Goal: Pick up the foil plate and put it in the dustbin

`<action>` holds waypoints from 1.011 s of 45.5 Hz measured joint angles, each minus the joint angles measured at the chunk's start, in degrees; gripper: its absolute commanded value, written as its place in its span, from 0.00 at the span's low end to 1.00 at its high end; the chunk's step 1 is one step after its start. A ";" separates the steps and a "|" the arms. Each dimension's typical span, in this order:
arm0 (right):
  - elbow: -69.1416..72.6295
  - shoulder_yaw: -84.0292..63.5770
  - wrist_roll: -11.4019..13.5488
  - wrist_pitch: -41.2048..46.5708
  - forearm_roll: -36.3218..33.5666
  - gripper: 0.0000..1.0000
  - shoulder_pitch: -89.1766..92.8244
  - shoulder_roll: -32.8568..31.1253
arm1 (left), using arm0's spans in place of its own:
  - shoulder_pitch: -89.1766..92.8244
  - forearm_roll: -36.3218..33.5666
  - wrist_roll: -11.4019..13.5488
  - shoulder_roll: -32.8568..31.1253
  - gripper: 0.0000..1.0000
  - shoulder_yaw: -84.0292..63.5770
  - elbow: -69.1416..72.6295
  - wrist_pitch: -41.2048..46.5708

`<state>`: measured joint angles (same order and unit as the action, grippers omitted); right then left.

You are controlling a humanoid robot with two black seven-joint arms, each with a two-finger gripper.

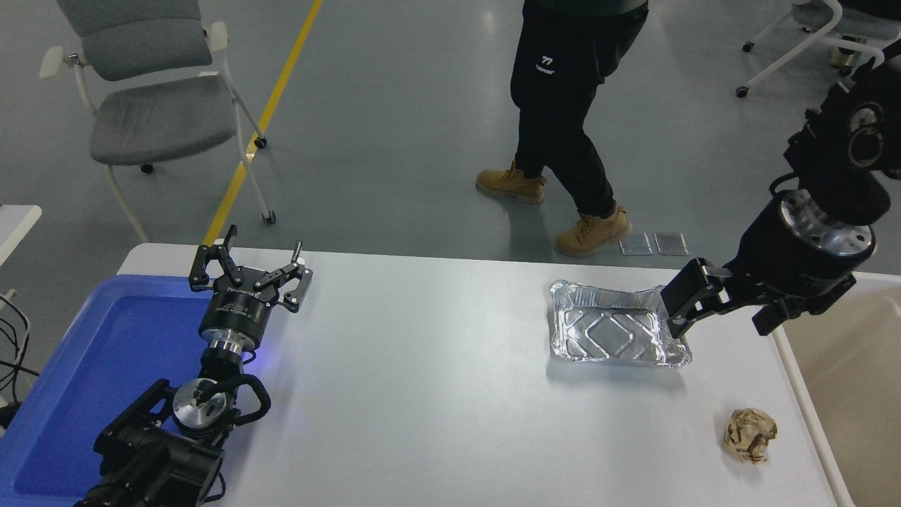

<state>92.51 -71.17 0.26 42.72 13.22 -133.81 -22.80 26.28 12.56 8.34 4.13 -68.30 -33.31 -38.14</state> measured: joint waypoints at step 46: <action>-2.83 0.99 0.00 -0.03 0.82 1.00 1.51 -0.23 | 0.00 0.00 -0.01 0.00 0.99 0.00 0.00 0.00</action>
<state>89.68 -70.18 0.26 42.69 14.05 -132.30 -23.03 26.28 12.57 8.33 4.13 -68.29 -33.31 -38.14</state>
